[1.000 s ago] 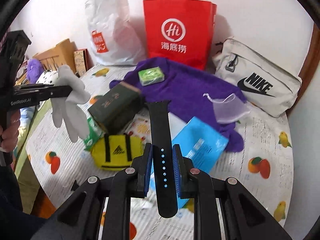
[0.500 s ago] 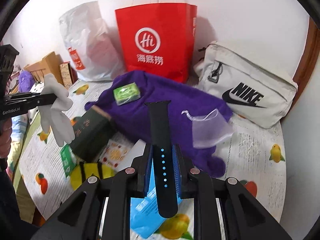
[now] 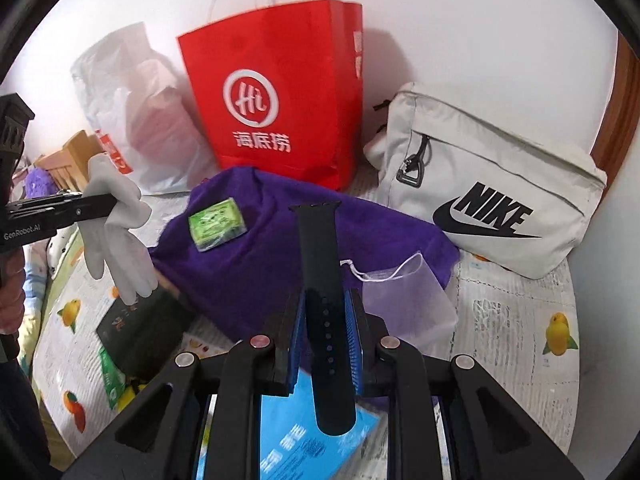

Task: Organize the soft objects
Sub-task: 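Carry strap and white cloth over the purple towel and open both tools to release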

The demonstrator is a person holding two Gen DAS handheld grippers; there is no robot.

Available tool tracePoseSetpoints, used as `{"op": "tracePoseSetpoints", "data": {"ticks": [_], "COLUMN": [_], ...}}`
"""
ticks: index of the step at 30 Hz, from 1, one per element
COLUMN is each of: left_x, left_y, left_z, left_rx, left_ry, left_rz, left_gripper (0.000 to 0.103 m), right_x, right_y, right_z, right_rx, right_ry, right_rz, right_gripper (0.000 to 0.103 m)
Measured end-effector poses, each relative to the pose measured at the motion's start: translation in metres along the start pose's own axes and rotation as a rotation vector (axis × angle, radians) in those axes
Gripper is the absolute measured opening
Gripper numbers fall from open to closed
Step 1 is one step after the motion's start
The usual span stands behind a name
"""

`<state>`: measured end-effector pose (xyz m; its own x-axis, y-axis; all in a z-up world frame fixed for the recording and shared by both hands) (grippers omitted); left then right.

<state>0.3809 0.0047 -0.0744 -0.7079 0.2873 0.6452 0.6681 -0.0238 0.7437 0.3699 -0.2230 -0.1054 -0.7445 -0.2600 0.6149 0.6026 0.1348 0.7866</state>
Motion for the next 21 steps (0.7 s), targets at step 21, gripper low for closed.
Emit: {"op": "tracePoseSetpoints", "data": {"ticks": [21], "left_x": [-0.113], "left_y": [-0.006], "left_z": [0.002], "left_rx": [-0.019], "left_ry": [0.015], "left_rz": [0.138], "left_gripper": [0.014], "right_x": [-0.095], "right_y": [-0.022], "right_z": [-0.027], "right_rx": [-0.064], "right_ry": [-0.029], "right_rz": [0.156], "right_gripper": [0.021]}}
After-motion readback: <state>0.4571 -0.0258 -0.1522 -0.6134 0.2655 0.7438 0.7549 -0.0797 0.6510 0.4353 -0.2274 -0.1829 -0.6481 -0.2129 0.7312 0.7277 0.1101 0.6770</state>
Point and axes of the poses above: each gripper's, at about its wrist camera, not at the fingertips, and x roughly against the way its jaws point, z to its left, y to its top, the point moved 6 cm from there along -x, roughly the way its jaws point, and after that the axes turned 11 degrees about -z, right-handed, at the moved point
